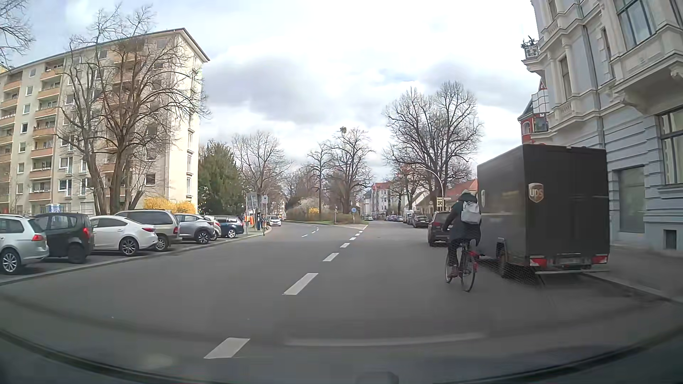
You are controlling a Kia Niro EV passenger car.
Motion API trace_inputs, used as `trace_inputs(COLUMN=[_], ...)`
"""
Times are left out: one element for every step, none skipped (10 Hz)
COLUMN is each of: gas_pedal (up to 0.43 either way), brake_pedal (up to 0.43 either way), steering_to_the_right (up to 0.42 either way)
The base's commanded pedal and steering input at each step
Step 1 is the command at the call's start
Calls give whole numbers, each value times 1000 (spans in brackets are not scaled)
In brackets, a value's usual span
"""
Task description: Follow the waypoints while adhering to traffic rules and regulations
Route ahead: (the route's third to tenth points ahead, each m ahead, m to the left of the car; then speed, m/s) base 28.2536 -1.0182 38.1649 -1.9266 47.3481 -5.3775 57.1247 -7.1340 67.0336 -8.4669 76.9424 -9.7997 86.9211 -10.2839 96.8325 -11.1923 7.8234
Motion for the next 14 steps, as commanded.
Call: trace_inputs(gas_pedal=[59, 59, 59, 59, 59, 59, 59, 59, 47, 47, 47, 47, 47, 20], brake_pedal=[0, 0, 0, 0, 0, 0, 0, 0, 0, 0, 0, 0, 0, 0], steering_to_the_right=[-14, -11, -8, -6, -5, -1, 6, 7, 5, 5, 5, 6, 6, 8])
